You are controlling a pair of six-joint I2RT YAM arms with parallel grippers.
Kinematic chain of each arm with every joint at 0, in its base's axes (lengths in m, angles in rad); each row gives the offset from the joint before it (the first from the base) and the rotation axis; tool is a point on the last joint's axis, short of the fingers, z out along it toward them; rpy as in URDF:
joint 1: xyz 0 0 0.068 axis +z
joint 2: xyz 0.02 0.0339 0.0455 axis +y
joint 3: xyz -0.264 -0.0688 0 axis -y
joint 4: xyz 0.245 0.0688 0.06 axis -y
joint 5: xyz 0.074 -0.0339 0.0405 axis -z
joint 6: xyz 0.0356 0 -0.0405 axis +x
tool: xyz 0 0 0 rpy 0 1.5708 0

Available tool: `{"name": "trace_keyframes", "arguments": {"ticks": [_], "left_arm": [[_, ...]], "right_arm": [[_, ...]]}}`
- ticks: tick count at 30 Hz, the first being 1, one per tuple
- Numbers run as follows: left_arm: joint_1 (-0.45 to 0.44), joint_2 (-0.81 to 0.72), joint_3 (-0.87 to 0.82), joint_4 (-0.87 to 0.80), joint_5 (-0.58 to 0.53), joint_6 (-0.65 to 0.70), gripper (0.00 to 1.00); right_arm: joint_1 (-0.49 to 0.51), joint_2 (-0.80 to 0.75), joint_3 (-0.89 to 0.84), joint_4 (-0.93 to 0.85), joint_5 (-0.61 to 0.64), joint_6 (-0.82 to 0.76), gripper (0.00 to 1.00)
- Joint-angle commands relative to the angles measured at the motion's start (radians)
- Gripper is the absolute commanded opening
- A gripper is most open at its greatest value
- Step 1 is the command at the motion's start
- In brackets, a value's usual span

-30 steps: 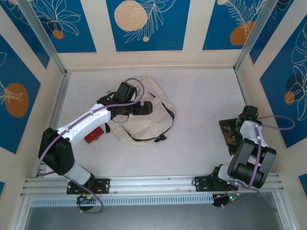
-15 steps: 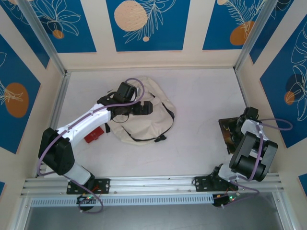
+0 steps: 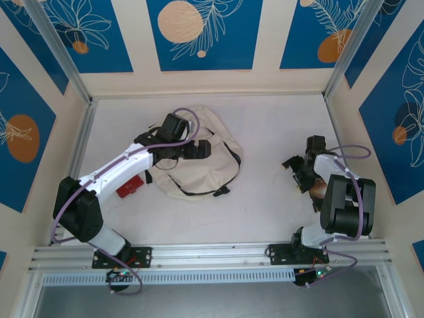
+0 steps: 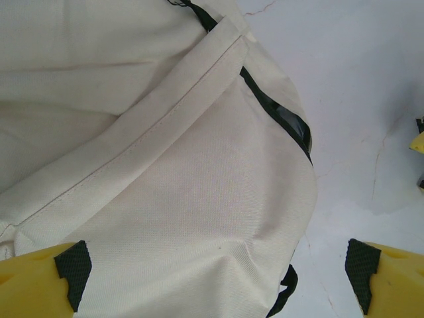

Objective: Pack books, pencil case, and school supplies into a backpack

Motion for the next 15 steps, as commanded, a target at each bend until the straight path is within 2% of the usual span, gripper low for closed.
{"name": "trace_keyframes", "arguments": {"ticks": [1,7,15], "left_arm": [[0.005,-0.009,0.007,-0.004,0.002,0.02,1.0],[0.004,-0.008,0.006,0.004,0.011,0.018,1.0],[0.004,0.005,0.02,0.007,0.031,0.015,1.0]], "right_arm": [[-0.017,-0.042,0.058,-0.069,0.051,-0.007,0.86],[-0.144,-0.112,0.023,-0.13,0.202,-0.062,0.89],[-0.317,-0.212,-0.136,-0.119,0.205,-0.021,0.87]]}}
